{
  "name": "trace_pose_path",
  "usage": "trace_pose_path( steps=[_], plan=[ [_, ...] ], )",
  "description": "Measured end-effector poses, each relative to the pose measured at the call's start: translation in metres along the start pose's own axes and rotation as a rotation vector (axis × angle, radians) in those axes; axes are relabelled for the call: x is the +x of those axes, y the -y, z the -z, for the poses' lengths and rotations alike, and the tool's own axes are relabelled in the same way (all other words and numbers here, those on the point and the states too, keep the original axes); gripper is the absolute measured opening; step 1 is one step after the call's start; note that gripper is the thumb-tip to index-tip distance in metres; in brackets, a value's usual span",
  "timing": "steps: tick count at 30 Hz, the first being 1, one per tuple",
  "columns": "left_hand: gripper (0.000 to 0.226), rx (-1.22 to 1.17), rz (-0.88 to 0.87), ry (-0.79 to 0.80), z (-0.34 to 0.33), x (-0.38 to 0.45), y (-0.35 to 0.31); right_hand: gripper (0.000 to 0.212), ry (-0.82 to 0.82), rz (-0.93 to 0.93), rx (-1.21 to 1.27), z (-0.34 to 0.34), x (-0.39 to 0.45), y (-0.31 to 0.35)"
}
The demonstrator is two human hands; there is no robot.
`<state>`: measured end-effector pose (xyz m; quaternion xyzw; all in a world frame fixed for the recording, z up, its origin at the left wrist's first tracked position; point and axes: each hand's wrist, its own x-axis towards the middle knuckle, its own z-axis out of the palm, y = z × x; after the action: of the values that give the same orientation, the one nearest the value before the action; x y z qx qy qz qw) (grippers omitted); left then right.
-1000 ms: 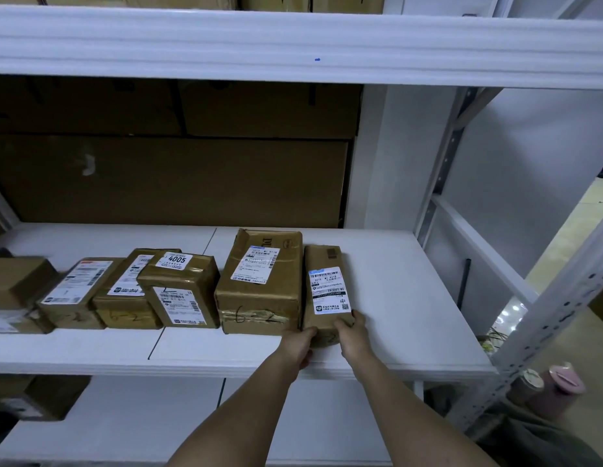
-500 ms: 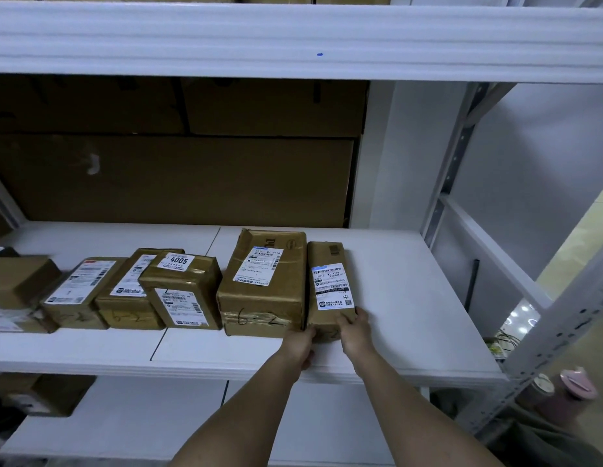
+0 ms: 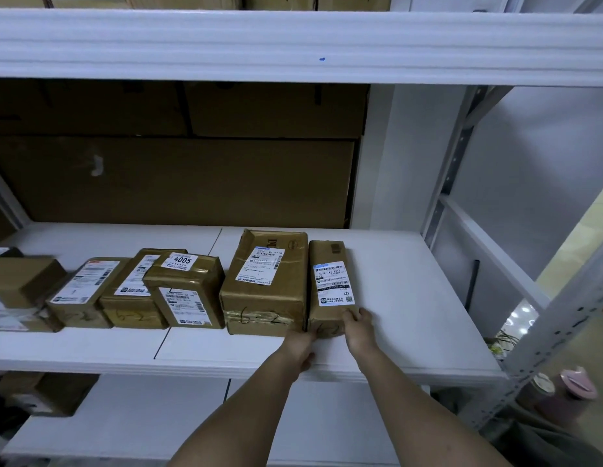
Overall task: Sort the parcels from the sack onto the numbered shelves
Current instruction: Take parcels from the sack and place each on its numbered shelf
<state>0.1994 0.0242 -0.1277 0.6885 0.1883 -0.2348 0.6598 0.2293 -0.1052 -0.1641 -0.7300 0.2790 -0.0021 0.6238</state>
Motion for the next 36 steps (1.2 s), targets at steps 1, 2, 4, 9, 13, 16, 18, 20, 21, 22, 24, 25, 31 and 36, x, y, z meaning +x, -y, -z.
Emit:
trace_pose_path(
  steps=[1, 2, 4, 9, 13, 16, 18, 20, 21, 22, 24, 25, 31, 36],
  plan=[
    [0.012, 0.006, 0.007, 0.005, 0.001, -0.004, -0.001, 0.059, -0.003, -0.018, -0.003, 0.003, -0.005, 0.001],
    [0.016, 0.015, 0.010, 0.004, 0.001, -0.008, -0.001, 0.058, -0.010, -0.024, -0.012, 0.006, -0.011, 0.003],
    [0.020, 0.035, -0.012, -0.014, 0.001, -0.012, 0.000, 0.052, -0.041, -0.011, -0.046, 0.015, -0.021, 0.004],
    [0.012, 0.072, -0.053, -0.073, -0.012, -0.022, 0.008, 0.016, -0.069, 0.017, -0.086, 0.039, -0.046, -0.014],
    [0.022, 0.132, -0.045, -0.042, -0.040, -0.037, 0.018, 0.017, -0.051, -0.043, 0.011, 0.072, -0.064, -0.033],
    [0.023, 0.209, -0.041, 0.009, -0.070, -0.052, 0.028, 0.021, -0.061, -0.052, 0.039, 0.104, -0.074, -0.048],
    [0.023, 0.245, -0.045, 0.043, -0.097, -0.064, 0.037, 0.024, -0.074, -0.053, 0.023, 0.131, -0.078, -0.061],
    [0.022, 0.269, -0.039, 0.080, -0.124, -0.076, 0.046, 0.026, -0.094, -0.041, -0.019, 0.160, -0.084, -0.074],
    [0.019, 0.283, -0.030, 0.099, -0.142, -0.083, 0.053, 0.027, -0.109, -0.048, -0.050, 0.180, -0.089, -0.083],
    [0.015, 0.294, -0.021, 0.114, -0.158, -0.089, 0.060, 0.028, -0.131, -0.047, -0.067, 0.198, -0.093, -0.091],
    [0.014, 0.311, 0.007, 0.141, -0.196, -0.101, 0.080, 0.030, -0.159, -0.072, -0.110, 0.243, -0.098, -0.113],
    [0.014, 0.319, 0.009, 0.143, -0.212, -0.105, 0.089, 0.029, -0.154, -0.099, -0.129, 0.264, -0.100, -0.124],
    [0.018, 0.386, 0.018, 0.211, -0.326, -0.132, 0.150, 0.018, -0.216, -0.217, -0.171, 0.408, -0.114, -0.193],
    [0.023, 0.500, 0.028, 0.225, -0.386, -0.138, 0.183, 0.014, -0.248, -0.274, -0.137, 0.471, -0.112, -0.222]
  ],
)
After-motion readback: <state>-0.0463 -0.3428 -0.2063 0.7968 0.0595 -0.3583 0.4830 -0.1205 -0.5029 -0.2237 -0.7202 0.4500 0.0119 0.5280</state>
